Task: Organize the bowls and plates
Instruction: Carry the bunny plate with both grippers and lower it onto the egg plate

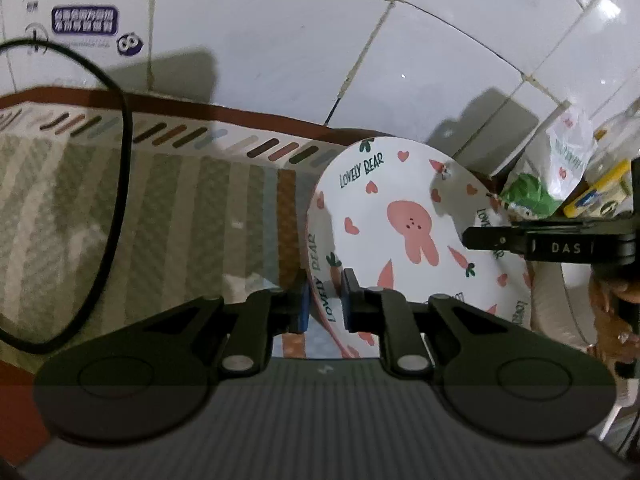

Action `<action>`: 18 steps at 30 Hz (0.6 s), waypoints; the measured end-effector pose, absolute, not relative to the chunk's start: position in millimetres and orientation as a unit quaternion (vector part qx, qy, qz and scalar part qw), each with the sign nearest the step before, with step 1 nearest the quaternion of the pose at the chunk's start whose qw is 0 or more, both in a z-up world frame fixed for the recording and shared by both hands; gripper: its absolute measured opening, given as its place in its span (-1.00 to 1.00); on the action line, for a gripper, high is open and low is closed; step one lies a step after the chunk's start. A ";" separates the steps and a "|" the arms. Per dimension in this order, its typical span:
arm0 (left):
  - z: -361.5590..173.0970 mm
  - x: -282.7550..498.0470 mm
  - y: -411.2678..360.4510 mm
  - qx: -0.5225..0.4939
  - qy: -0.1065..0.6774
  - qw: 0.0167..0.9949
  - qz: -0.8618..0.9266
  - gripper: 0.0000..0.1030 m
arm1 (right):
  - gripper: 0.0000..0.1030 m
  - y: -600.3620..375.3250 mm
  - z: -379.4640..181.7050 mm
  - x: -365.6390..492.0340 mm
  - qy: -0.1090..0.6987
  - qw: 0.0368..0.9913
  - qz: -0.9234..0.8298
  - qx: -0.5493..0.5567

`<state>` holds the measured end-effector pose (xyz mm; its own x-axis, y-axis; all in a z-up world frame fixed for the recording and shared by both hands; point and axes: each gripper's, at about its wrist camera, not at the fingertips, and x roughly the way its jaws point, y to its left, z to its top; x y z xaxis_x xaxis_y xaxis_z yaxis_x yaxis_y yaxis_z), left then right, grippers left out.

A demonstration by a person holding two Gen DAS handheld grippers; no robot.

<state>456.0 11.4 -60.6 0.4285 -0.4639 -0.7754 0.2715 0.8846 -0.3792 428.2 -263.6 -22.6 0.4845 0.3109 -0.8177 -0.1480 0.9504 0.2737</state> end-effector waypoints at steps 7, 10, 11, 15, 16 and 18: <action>-58.4 450.4 10.0 -0.107 0.496 0.839 -0.199 -0.71 | -0.60 -274.4 -9.4 413.5 0.467 0.865 0.134 0.126; -53.2 443.5 13.5 -0.108 0.496 0.839 -0.197 -0.71 | -0.63 -276.8 -4.6 406.7 0.469 0.861 0.131 0.146; -50.1 440.7 14.9 -0.108 0.495 0.840 -0.195 -0.71 | -0.63 -278.1 -4.5 404.8 0.472 0.858 0.130 0.157; -37.9 429.5 19.9 -0.101 0.488 0.847 -0.186 -0.71 | -0.65 -276.7 -1.0 395.3 0.473 0.854 0.131 0.173; -35.4 426.6 21.1 -0.100 0.488 0.847 -0.185 -0.71 | -0.65 -275.3 0.7 391.9 0.472 0.854 0.133 0.176; -29.8 421.3 24.1 -0.098 0.488 0.847 -0.186 -0.71 | -0.66 -275.7 4.1 385.9 0.473 0.852 0.135 0.180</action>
<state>421.3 24.1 -29.8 0.4555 -0.4105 -0.7899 0.2186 0.9117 -0.3478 385.9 -275.7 4.1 0.5168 0.4013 -0.7562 -0.0603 0.8982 0.4354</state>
